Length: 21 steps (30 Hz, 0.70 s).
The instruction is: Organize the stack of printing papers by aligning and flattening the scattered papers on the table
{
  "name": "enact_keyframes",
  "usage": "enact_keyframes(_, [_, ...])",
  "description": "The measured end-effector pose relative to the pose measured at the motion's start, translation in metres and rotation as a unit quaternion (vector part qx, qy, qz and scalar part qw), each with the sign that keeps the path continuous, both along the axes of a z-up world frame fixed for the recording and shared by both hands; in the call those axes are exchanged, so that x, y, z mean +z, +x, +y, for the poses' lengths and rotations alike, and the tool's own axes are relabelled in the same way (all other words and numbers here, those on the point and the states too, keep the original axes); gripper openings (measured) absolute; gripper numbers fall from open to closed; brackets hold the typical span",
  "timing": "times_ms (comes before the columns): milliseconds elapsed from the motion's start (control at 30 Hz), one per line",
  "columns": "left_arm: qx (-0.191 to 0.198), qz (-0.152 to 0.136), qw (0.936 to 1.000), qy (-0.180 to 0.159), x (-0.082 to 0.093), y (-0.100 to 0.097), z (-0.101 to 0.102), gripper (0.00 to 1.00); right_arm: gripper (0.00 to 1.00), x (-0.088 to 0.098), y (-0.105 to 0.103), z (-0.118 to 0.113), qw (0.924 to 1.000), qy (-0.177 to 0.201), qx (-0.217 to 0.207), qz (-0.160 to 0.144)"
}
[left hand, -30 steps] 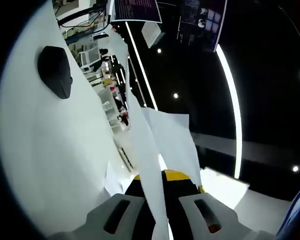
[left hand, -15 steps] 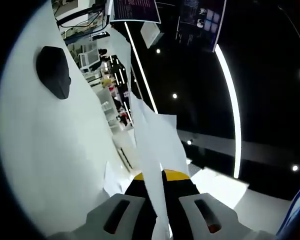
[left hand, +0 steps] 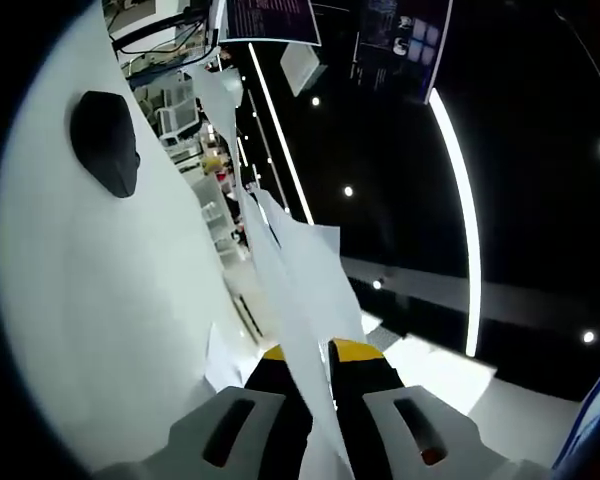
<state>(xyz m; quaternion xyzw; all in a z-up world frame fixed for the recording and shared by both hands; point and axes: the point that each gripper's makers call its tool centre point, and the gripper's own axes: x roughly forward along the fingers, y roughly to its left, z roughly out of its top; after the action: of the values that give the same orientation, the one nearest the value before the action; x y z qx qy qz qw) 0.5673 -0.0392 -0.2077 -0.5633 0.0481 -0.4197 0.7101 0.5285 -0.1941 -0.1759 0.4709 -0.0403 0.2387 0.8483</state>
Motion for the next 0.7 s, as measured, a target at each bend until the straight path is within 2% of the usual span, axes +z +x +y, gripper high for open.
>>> enact_keyframes(333, [0.003, -0.003, 1.0000, -0.002, 0.002, 0.000, -0.001, 0.15, 0.00, -0.008, 0.000, 0.007, 1.0000, -0.006, 0.003, 0.002])
enact_keyframes(533, [0.003, -0.004, 1.0000, 0.004, 0.001, 0.000, -0.003, 0.16, 0.00, -0.017, -0.004, 0.020, 0.9999, -0.008, 0.001, 0.013])
enact_keyframes(700, [0.003, -0.004, 1.0000, 0.005, 0.001, 0.000, -0.003, 0.17, 0.00, -0.017, -0.007, 0.031, 1.0000, -0.001, 0.001, 0.006])
